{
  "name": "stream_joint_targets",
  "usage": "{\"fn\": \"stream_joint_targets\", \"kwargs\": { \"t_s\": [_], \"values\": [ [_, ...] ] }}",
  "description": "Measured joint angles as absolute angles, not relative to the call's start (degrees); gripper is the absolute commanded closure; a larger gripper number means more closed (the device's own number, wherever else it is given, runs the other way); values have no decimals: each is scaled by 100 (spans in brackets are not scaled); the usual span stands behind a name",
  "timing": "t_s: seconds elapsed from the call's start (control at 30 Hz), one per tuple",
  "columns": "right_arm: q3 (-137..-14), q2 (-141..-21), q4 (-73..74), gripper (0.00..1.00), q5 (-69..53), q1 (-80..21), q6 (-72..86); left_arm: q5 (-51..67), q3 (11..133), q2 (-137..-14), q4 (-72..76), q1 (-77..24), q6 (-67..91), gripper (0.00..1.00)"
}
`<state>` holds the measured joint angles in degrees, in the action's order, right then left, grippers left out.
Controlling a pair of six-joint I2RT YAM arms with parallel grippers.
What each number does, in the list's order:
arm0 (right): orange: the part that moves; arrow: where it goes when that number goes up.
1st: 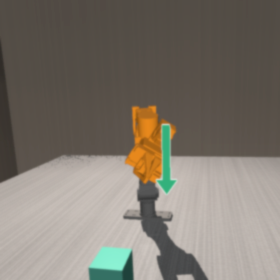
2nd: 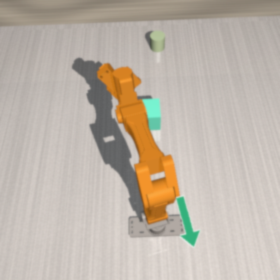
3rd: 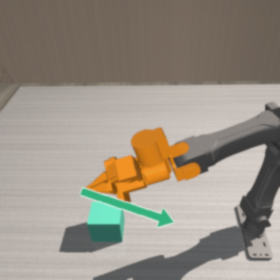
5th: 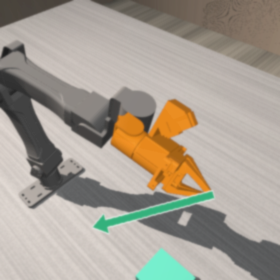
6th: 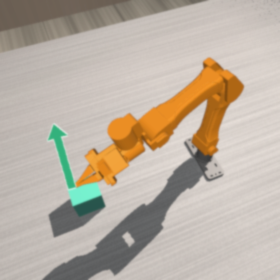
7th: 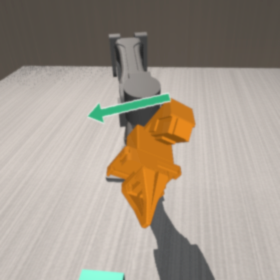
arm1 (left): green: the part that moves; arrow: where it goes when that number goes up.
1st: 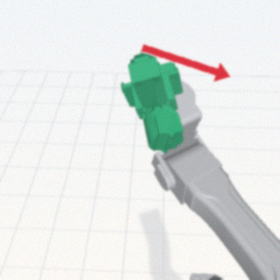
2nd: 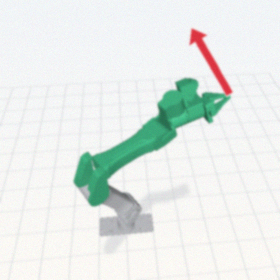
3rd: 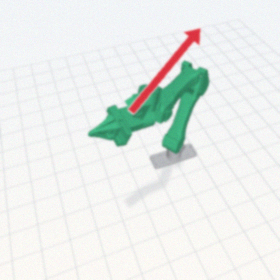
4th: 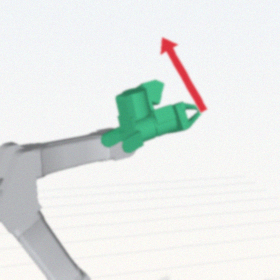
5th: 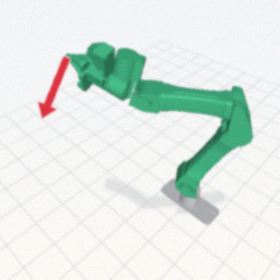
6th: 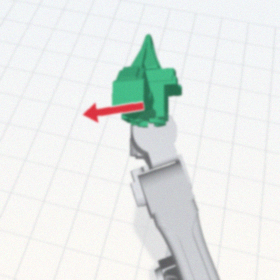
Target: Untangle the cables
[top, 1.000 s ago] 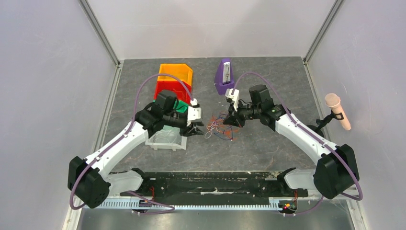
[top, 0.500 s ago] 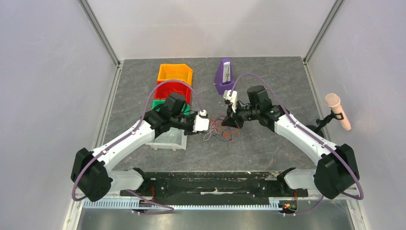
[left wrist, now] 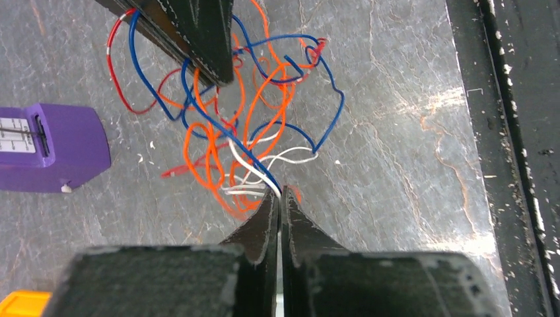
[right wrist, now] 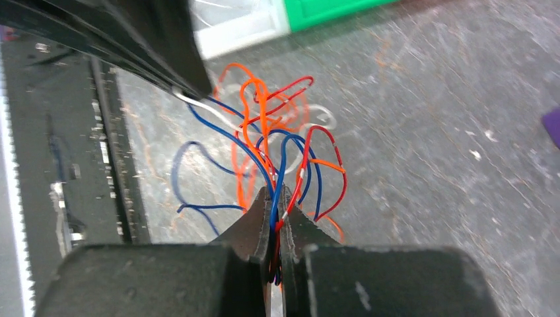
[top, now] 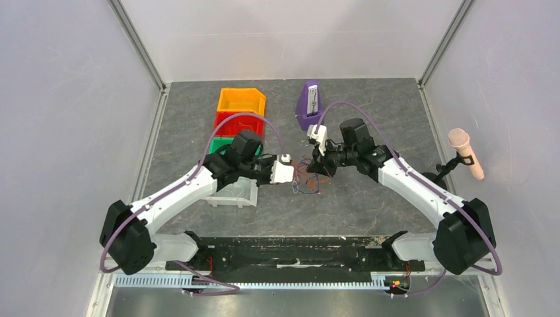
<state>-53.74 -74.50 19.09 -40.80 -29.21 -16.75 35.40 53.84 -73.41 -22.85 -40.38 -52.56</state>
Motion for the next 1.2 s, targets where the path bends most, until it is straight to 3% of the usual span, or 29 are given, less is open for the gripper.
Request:
{"fn": "stream_joint_targets", "kwargs": {
  "t_s": [0.47, 0.93, 1.2],
  "values": [
    [-4731, -8263, 2228, 100, -2049, -2355, -2790, 3454, 6801, -6233, -3387, -3800, -4453, 98],
    [-4327, -8482, 2198, 100, -1426, -2134, -3371, 3354, 9386, -6628, -2392, -1297, -1345, 98],
    [-4322, -8558, 2158, 100, -1417, -2126, -3415, 3514, 10718, -6976, -2379, -642, -624, 98]
  ]
}}
